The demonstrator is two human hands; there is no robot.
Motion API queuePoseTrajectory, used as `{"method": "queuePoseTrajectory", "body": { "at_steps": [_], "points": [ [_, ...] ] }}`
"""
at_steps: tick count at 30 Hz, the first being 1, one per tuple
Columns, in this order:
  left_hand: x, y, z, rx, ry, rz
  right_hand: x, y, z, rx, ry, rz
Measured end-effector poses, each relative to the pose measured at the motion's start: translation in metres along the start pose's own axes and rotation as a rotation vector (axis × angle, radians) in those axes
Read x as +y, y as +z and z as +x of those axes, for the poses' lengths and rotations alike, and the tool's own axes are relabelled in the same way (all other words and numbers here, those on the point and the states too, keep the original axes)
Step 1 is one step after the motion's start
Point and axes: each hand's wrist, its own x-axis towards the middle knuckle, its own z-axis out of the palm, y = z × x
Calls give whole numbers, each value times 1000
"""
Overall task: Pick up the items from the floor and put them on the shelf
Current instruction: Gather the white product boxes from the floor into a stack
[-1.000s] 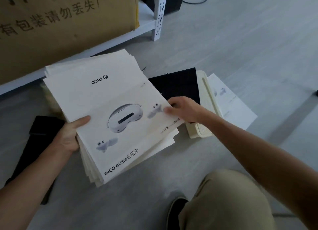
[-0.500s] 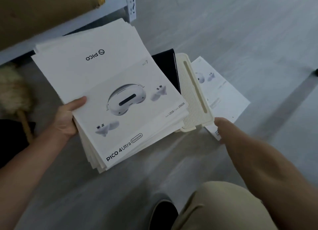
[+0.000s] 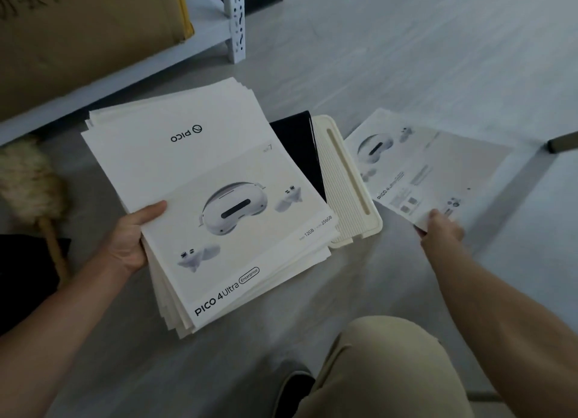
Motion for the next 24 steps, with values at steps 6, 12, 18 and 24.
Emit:
{"method": "queuePoseTrajectory", "body": {
  "at_steps": [6, 12, 18, 24],
  "points": [
    [2, 1, -4, -54, 2, -8, -63, -8, -42, 111, -171, 284],
    [1, -3, -10, -34, 28, -80, -54, 39, -167, -383, -109, 374],
    [1, -10, -24, -10, 111, -137, 25, 73, -261, -728, -104, 102],
    [-2, -23, -40, -56, 161, -192, 82, 78, -295, -795, -255, -276]
  ]
}}
